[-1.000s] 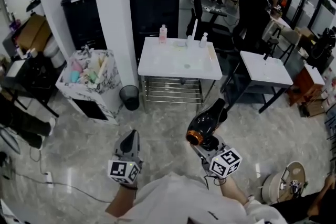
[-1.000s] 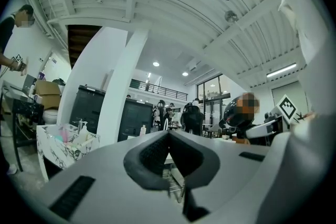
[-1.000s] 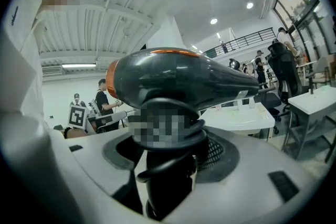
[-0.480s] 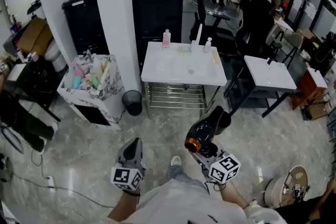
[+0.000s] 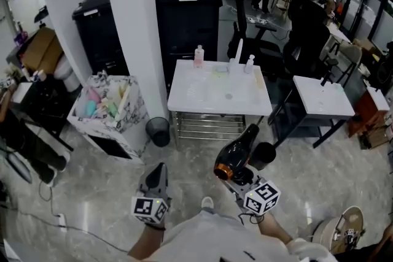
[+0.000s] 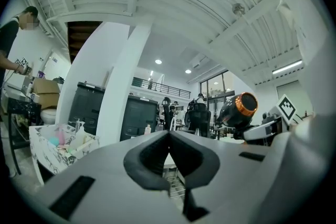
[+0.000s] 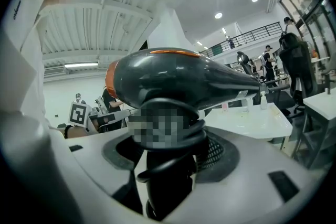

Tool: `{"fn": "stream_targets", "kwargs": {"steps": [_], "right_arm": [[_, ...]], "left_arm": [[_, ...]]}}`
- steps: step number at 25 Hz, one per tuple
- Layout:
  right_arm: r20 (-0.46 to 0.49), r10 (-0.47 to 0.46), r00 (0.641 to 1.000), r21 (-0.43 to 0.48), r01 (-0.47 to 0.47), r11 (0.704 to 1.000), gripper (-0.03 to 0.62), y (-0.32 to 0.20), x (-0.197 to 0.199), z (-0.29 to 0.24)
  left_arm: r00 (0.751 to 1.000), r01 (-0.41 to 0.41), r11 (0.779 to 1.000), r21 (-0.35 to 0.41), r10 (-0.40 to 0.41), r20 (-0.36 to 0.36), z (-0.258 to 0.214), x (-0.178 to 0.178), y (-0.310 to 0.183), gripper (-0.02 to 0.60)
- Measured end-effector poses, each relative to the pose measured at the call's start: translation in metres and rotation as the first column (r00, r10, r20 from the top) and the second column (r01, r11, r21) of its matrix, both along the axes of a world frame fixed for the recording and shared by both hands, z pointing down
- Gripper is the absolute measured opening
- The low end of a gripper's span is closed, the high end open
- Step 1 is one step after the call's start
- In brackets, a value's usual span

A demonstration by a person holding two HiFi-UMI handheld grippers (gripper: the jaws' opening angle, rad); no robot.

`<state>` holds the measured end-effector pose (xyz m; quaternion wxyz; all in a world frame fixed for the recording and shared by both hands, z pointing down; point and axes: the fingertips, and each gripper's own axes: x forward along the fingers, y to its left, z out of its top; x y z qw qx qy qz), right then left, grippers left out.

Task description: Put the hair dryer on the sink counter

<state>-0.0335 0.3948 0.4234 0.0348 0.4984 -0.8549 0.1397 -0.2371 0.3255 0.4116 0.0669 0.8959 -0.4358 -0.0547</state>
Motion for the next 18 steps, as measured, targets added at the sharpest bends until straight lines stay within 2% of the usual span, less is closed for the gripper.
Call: {"fn": "stream_targets", "kwargs": {"steps": [13,18], "right_arm": [[-0.01,-0.053,0.999,0.011,0.054,0.999,0.284,-0.112,0.07,-0.002],[-0.018,-0.086,0.996,0.006,0.086,0.996,0.284,-0.142,0.092,0.0]], "left_arm": [[1.0,0.011,1.0,0.0,-0.011,0.013,-0.004,0.084,-0.109,0.023],[0.999,0.041,0.999,-0.007,-0.041,0.016,-0.001,0.104,-0.139,0.023]]}}
